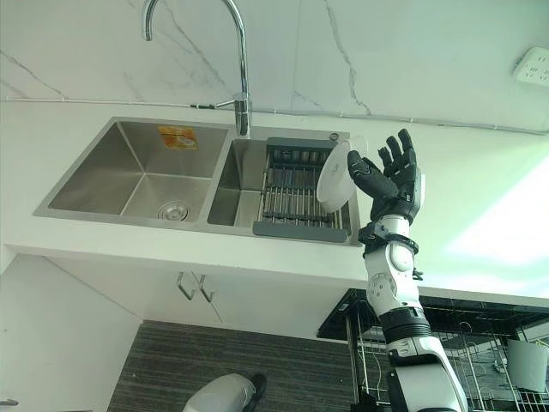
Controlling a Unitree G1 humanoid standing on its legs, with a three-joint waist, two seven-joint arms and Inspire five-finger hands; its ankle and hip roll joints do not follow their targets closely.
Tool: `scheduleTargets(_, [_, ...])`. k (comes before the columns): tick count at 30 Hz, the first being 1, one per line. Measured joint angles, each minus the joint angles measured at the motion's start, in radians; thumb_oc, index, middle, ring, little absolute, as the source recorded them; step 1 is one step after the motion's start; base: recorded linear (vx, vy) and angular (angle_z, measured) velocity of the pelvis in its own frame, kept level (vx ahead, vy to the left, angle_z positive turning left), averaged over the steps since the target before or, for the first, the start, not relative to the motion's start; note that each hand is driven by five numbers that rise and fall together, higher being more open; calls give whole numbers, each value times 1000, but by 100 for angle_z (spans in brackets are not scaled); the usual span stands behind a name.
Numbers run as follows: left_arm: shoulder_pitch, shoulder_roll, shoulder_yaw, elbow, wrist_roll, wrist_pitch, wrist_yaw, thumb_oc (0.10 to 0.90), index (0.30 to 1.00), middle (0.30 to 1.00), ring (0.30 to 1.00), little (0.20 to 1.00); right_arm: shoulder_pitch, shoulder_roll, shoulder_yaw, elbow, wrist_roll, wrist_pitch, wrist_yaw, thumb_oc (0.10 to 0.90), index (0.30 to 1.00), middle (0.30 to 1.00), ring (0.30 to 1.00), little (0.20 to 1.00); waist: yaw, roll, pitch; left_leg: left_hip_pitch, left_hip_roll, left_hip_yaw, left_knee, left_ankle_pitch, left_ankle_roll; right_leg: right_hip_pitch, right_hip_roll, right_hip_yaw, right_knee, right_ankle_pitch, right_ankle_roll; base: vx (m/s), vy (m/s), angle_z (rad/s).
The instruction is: Place the dishes in the dishwasher.
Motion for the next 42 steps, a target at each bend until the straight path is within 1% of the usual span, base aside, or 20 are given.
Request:
scheduleTargets(4, [0, 0, 0, 0, 2, -1, 0, 800, 900, 900, 900, 900, 0, 6, 0, 0, 36, -9, 44, 800, 900, 900, 900, 900, 0, 1, 1, 0, 0, 1, 0, 0, 0, 0, 0, 0, -1, 0, 0, 0, 0, 0])
scheduleTargets(8, [1, 0, 2, 1, 3, -10, 0, 800, 900, 900, 900, 900, 0, 18, 6, -15, 78, -10, 124, 800, 900, 900, 900, 900, 0, 3, 2, 0, 1, 1, 0, 0, 0, 0, 0, 1, -1, 0, 0, 0, 0, 0])
scheduleTargets(11, [-1, 0, 2, 0, 4, -23, 0, 800, 900, 900, 900, 900, 0, 34, 7, -71, 107, -10, 179, 800, 900, 900, 900, 900, 1, 12, 13, 0, 1, 2, 1, 0, 0, -1, 0, 1, -1, 0, 0, 0, 0, 0])
scheduleTargets(14, [-1, 3, 2, 1, 5, -22, 0, 800, 900, 900, 900, 900, 0, 38, 8, -126, 116, -11, 245, 800, 900, 900, 900, 900, 5, 13, 14, -1, 1, 3, 1, 0, 0, -1, -1, 0, 0, 0, 0, 0, 0, 0])
scheduleTargets(19, [-1, 3, 12, 0, 14, -23, 0, 800, 900, 900, 900, 900, 1, 41, 9, -234, 113, -12, 264, 800, 900, 900, 900, 900, 3, 12, 14, -1, 1, 5, 0, -1, -1, -1, -1, 1, -1, 0, 0, 0, 0, 0])
scheduleTargets(22, [-2, 3, 13, 0, 14, -22, 0, 800, 900, 900, 900, 900, 1, 40, 9, -281, 97, -29, 266, 800, 900, 900, 900, 900, 0, 11, 13, 0, 1, 5, 1, -1, -1, -1, -1, 1, 0, 0, 0, 0, 0, 0])
scheduleTargets(30, [-2, 3, 22, 0, 14, -21, 1, 800, 900, 900, 900, 900, 4, 40, 9, -302, 68, -42, 233, 800, 900, 900, 900, 900, -3, 7, 13, 1, 1, 11, 2, -1, -1, -5, -4, 8, 8, 0, 1, 0, 0, 0])
scheduleTargets(32, [-2, 3, 22, 0, 14, -21, 1, 800, 900, 900, 900, 900, 4, 39, 8, -302, 55, -69, 202, 800, 900, 900, 900, 900, -3, 7, 13, 1, 1, 10, 2, -1, -1, -5, -4, 8, 9, 0, 1, 0, 0, 0])
scheduleTargets(35, [-2, 3, 22, 1, 13, -22, 1, 800, 900, 900, 900, 900, 4, 39, 0, -301, 48, -118, 127, 800, 900, 900, 900, 900, -4, 7, 13, 1, 2, 11, 2, -1, -1, -5, -5, 9, 10, 0, 1, 0, 0, 0])
scheduleTargets(37, [-2, 3, 23, 0, 13, -22, 1, 800, 900, 900, 900, 900, 4, 37, -24, -297, 13, -136, 74, 800, 900, 900, 900, 900, -4, 7, 13, 1, 1, 12, 3, -1, 0, -6, -5, 10, 11, 0, 1, 0, 0, 0])
scheduleTargets(39, [-2, 3, 22, 0, 13, -22, 1, 800, 900, 900, 900, 900, 5, 34, -43, -291, 12, -159, 40, 800, 900, 900, 900, 900, -4, 7, 13, 1, 1, 13, 3, -1, 0, -6, -5, 11, 13, 0, 1, 0, 0, 0])
scheduleTargets(42, [-2, 3, 22, 1, 13, -23, 1, 800, 900, 900, 900, 900, 5, 30, -80, -229, 11, -184, 1, 800, 900, 900, 900, 900, -3, 7, 12, 1, 1, 12, 5, -1, 0, -7, -6, 11, 16, -1, 1, 0, 0, 0])
